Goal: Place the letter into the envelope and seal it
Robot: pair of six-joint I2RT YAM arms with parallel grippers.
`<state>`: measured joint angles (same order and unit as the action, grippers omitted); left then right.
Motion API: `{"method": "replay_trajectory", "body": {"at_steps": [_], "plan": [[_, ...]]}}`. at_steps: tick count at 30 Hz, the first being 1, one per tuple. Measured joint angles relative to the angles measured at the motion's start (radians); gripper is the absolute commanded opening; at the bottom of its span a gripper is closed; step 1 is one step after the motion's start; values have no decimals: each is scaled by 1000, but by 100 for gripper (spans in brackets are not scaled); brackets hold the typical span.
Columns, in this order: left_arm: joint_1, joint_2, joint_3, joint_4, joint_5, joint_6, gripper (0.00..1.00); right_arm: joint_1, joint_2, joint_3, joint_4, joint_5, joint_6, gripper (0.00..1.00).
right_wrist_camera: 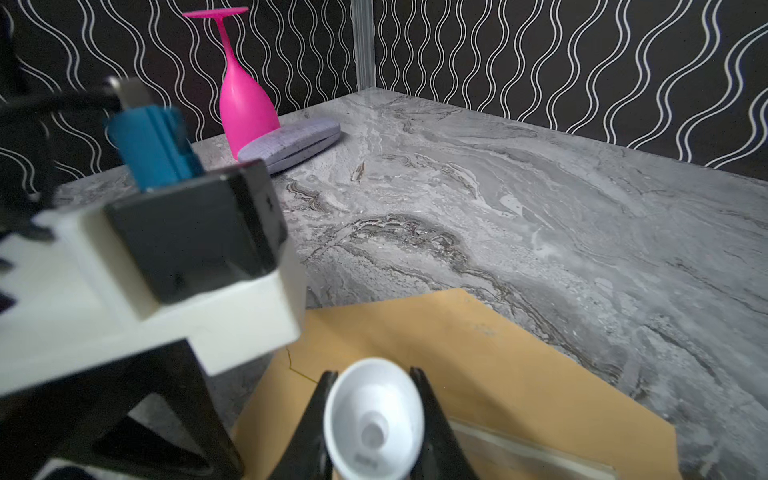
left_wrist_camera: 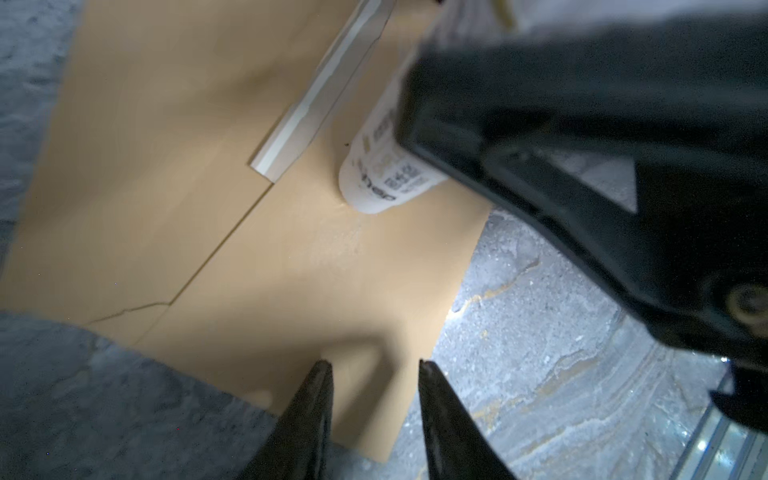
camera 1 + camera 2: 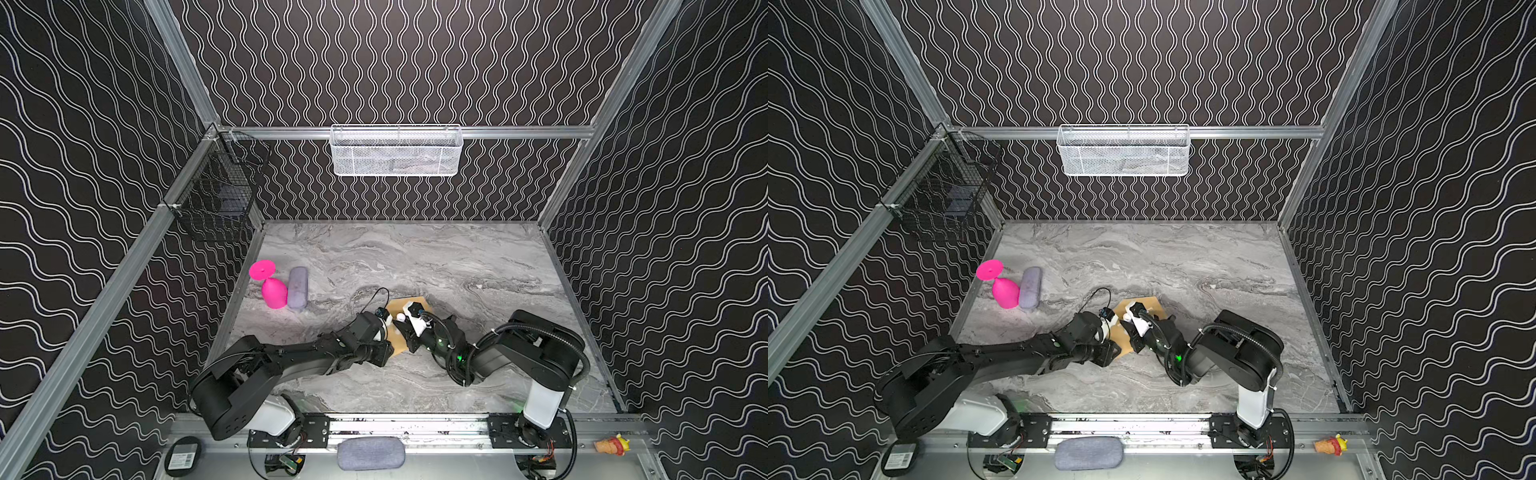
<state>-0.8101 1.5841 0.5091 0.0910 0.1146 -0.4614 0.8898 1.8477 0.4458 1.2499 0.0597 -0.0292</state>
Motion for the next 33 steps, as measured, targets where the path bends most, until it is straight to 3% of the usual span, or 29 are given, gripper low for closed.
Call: {"method": "replay_trajectory", "body": {"at_steps": [22,29,33], "plan": [[-4,32,-52,136,-7,-123,32,-106,-91,-132,18,182,16,0],[-8,33,-58,150,-10,-134,32,-134,-167,-124,-97,215,13,0],[-8,32,-58,151,-10,-134,32,-74,-198,-57,-166,201,22,0]]}}
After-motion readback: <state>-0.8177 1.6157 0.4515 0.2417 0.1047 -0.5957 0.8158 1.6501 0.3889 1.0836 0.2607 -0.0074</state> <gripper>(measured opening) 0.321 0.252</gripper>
